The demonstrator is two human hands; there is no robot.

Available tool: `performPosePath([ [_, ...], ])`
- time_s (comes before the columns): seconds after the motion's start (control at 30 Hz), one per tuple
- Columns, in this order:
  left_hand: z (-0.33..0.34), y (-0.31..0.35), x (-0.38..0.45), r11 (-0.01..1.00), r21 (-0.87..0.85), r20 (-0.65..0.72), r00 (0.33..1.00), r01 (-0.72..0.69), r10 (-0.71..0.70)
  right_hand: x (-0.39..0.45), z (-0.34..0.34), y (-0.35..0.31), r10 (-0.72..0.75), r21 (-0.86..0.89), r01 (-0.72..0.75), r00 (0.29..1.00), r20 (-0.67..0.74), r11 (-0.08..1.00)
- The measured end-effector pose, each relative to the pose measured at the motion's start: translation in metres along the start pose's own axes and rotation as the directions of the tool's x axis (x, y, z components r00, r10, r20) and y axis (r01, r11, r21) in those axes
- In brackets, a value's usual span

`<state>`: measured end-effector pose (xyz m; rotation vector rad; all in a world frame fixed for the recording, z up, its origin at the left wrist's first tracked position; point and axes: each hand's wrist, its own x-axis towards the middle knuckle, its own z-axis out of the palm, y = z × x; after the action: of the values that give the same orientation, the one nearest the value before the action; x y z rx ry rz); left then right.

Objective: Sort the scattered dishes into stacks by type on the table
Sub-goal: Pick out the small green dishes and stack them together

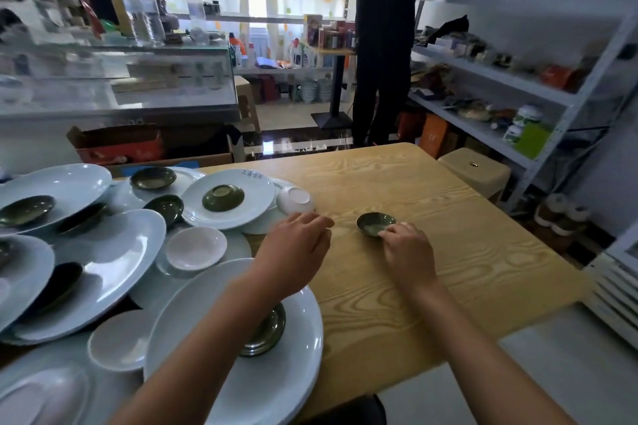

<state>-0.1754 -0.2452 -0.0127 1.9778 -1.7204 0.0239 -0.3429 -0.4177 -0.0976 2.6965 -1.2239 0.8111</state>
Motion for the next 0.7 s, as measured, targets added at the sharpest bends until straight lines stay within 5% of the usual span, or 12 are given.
performPosePath([
  [0.3,-0.019,-0.01,-0.028,0.998,-0.059,0.062,0.998,0.002,0.002,-0.006,-0.003,-0.012,0.09,-0.001,-0.09,0.988,0.129,0.996],
  [0.7,-0.042,-0.052,-0.112,0.997,-0.041,0.235,0.971,0.062,-0.051,-0.029,-0.042,-0.115,-0.065,0.344,0.067,0.998,-0.018,0.937],
])
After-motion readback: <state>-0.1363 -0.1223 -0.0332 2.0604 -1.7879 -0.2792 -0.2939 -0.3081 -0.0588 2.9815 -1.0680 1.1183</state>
